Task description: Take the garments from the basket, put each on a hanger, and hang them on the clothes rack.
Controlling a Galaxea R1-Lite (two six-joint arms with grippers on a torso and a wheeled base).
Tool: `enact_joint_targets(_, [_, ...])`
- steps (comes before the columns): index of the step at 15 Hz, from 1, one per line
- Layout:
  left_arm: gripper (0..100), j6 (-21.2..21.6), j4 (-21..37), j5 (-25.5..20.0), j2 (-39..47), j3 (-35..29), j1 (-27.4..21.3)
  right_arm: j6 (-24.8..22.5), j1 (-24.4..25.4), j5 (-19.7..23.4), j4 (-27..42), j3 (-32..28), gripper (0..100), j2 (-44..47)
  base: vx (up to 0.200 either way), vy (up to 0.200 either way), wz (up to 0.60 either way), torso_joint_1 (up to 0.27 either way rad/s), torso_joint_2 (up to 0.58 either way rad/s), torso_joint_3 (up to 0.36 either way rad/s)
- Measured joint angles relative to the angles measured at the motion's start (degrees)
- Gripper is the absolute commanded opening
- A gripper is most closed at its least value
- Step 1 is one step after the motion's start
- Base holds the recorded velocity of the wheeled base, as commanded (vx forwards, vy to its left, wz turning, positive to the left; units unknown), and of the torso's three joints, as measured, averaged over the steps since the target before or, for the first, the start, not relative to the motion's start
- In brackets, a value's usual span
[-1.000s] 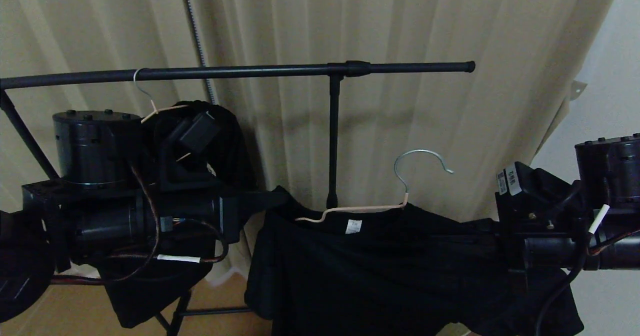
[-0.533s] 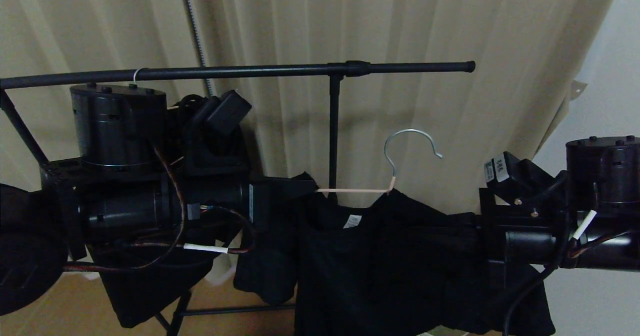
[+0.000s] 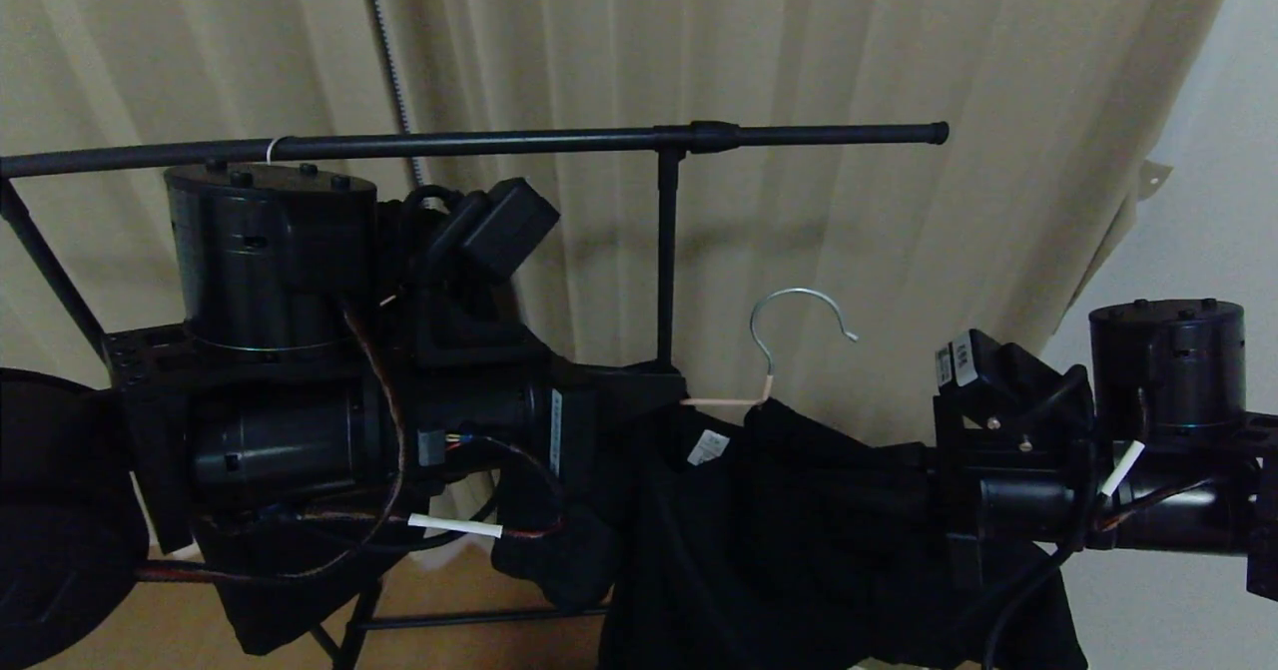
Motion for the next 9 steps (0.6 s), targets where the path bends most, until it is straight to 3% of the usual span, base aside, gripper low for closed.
enact_joint_targets(2, [0,0.0,0.0,0.2,0.2,0.1,-0.3,0.4,0.0,0.3,-1.6,0.5,0,0.1,0.0,0.0,0.0,0.0,0.0,0.0])
enact_joint_targets(5, [0,0.0,-0.4,0.7,0.3,0.5,-1.4,4.1,0.0,1.0,-11.2,3.0,0,0.4,0.0,0.0,0.0,0.0,0.0,0.0])
enact_joint_targets(9, [0,0.4,-1.4,1.6,0.3,1.1,-2.1,5.8,-0.5,2.4,-17.4,5.9,0,0.9,0.0,0.0,0.0,0.0,0.0,0.0])
